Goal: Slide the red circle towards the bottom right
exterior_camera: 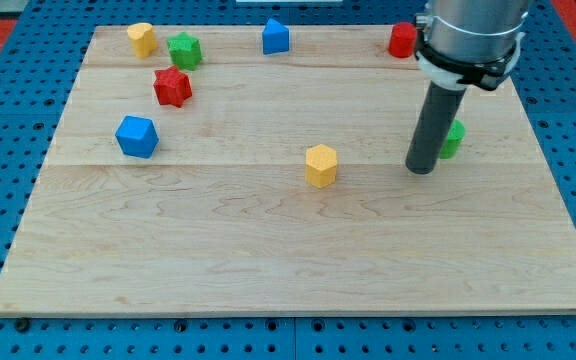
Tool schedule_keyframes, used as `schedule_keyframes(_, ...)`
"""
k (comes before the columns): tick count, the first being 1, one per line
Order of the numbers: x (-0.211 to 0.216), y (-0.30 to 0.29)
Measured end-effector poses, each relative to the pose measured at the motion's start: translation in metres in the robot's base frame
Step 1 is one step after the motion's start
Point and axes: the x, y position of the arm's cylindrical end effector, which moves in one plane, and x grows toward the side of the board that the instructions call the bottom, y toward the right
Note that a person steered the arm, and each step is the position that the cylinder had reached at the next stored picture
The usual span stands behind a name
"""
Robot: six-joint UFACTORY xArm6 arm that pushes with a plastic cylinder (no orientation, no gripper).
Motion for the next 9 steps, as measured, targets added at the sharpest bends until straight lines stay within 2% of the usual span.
schedule_keyframes(1, 0.008, -0.051)
schedule_keyframes(2, -0.018, -0.056)
schedule_keyframes(3, -0.086, -0.101)
schedule_keyframes(4, -0.154, -0.189)
schedule_keyframes(5, -0.181, -0.27)
schedule_keyframes(6, -0.18, -0.336)
schedule_keyframes(7, -0.149, -0.318)
schedule_keyframes(8, -0.146, -0.251)
schedule_keyframes(9, -0.103, -0.236)
